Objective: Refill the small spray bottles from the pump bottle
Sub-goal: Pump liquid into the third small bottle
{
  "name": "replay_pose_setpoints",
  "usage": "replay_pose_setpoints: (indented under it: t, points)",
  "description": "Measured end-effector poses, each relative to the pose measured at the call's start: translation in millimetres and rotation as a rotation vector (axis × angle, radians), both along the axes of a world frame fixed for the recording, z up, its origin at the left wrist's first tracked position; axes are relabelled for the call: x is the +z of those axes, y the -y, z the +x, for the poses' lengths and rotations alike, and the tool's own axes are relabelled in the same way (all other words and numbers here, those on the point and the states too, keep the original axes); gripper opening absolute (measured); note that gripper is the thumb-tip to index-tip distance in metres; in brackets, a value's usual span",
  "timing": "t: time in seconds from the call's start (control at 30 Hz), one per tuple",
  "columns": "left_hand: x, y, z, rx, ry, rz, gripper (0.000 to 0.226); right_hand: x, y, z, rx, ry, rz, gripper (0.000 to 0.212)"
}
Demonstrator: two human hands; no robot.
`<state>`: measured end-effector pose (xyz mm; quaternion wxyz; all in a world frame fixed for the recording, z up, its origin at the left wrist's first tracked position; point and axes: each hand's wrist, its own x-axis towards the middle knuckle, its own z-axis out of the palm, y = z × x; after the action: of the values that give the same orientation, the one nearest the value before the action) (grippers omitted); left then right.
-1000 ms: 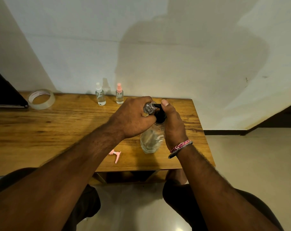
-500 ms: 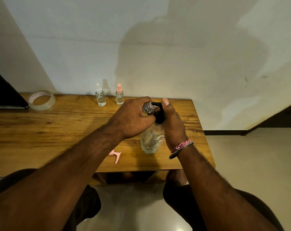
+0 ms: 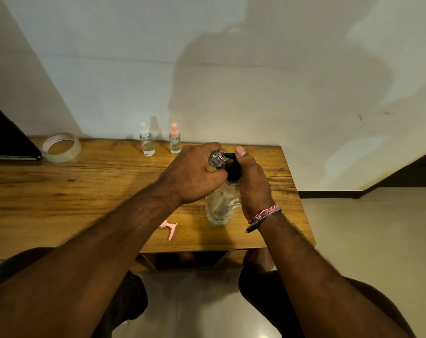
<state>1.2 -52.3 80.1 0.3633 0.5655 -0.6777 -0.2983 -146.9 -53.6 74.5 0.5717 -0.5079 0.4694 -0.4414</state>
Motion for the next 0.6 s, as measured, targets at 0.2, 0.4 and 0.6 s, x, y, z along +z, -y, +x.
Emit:
replay_pose_setpoints:
  t: [0.2, 0.4, 0.6]
  points:
    - [-0.3, -0.3, 0.3, 0.001, 0.007, 0.007, 0.022, -2.9, 1.7, 1.6, -0.049, 0.012, 0.013, 0.045]
    - [-0.5, -0.2, -0.1, -0.002, -0.004, -0.001, 0.020, 1.8, -1.1, 0.3, 0.007, -0.023, -0.023, 0.041]
    - [0.0, -0.1, 0.3, 0.001, -0.018, -0.006, 0.024, 0.1, -0.7, 0.9, 0.021, 0.012, -0.029, 0.050]
